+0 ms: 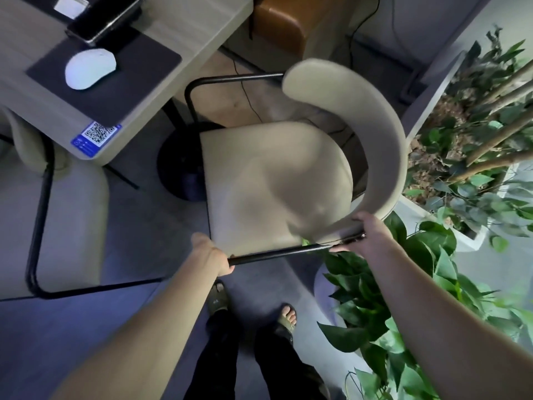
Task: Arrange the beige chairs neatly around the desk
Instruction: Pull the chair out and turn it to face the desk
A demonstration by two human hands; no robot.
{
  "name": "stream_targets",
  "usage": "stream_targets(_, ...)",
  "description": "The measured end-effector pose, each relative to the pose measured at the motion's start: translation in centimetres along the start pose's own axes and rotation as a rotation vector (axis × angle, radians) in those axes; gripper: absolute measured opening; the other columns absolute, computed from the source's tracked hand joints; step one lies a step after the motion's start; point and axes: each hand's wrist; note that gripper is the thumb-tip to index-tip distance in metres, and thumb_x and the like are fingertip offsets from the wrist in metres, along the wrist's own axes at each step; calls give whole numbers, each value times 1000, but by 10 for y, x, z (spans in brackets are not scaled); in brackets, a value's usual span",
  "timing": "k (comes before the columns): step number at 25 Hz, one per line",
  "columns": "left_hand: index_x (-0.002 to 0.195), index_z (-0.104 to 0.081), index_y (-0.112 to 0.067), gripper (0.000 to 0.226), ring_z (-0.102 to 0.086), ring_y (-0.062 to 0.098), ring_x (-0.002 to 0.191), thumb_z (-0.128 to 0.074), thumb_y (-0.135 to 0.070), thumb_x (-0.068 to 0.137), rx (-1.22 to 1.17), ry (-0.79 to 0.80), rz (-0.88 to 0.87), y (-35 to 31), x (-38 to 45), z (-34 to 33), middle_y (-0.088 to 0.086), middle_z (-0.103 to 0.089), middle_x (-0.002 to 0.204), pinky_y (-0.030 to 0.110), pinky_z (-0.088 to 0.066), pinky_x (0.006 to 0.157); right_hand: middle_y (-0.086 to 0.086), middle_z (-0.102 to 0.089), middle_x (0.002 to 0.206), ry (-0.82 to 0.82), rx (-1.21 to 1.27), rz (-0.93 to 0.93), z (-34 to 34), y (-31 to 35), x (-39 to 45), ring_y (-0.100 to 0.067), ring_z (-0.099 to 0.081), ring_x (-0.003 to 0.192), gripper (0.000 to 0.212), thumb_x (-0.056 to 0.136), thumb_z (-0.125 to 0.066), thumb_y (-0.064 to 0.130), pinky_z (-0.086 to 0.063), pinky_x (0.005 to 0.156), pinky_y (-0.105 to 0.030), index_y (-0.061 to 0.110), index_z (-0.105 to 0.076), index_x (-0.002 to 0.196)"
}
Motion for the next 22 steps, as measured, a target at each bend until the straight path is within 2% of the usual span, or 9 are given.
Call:
stream_targets(2,108,-48,-11,35,-54,28,98,-36,-40,93,-11,37,-19,-18,5,0,6,-53,125,37,-45,99,-15,-49,117,18,50,-4,-2,-17,-4,-45,-45,124,29,91,-55,8,-35,92,-79,9,-47,119)
stream_targets(4,111,-45,-11,39,-50,24,96,-38,-43,91,-33,57,-44,-36,12,-5,5,-49,124,31,-47,95,-17,-52,121,26,102,0,-6,-33,-8,-47,-50,114,42,84,-58,9,-43,71,-79,8,-48,125)
stream_targets(6,128,-44,-12,51,-50,20,104,-38,-45,90,-28,91,-97,-54,17,-12,3,-44,130,28,-46,97,-19,-49,132,2,165,20,-9,-47,-3,-50,-52,109,55,79,-60,8,-46,52,-74,10,-46,132)
stream_targets(8,145,-37,-17,63,-48,20,121,-37,-46,89,-18,111,-158,-74,26,-24,3,-39,145,27,-44,98,-19,-46,137,-24,230,28,-16,-61,2,-51,-51,107,57,81,-60,7,-45,48,-73,12,-44,136)
stream_targets(10,147,-36,-21,64,-47,19,125,-36,-46,88,22,141,-217,-94,32,-36,3,-37,149,27,-45,94,-17,-45,138,-54,275,23,-30,-75,1,-51,-51,102,57,83,-59,9,-46,46,-71,14,-43,137)
stream_targets(13,132,-47,-20,52,-51,15,104,-40,-46,88,49,181,-269,-117,29,-53,2,-45,138,24,-45,80,-17,-48,135,-71,345,9,-50,-86,-2,-49,-56,93,58,83,-58,12,-47,50,-70,15,-41,138)
stream_targets(16,129,-49,-20,49,-54,12,107,-42,-46,88,85,219,-303,-134,29,-67,0,-48,132,23,-41,79,-17,-48,135,-94,367,-20,-69,-85,-7,-49,-53,109,63,81,-63,17,-47,58,-69,13,-40,139)
stream_targets(19,132,-52,-18,55,-57,14,81,-49,-44,83,102,189,-349,-135,43,-70,1,-54,113,24,-44,64,-17,-52,133,-91,377,-83,-75,-84,-16,-43,-57,96,68,79,-74,32,-51,64,-61,13,-42,136)
stream_targets(22,135,-49,-14,52,-58,18,87,-49,-39,90,183,275,-309,-88,47,-71,1,-58,112,31,-42,79,-12,-55,121,-45,297,-95,-50,-74,-25,-32,-57,92,62,79,-73,50,-50,74,-57,16,-47,124)
Point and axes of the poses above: each hand's wrist, its own x-axis towards the middle knuckle, its own z-axis out of the back of the hand, y = z × x
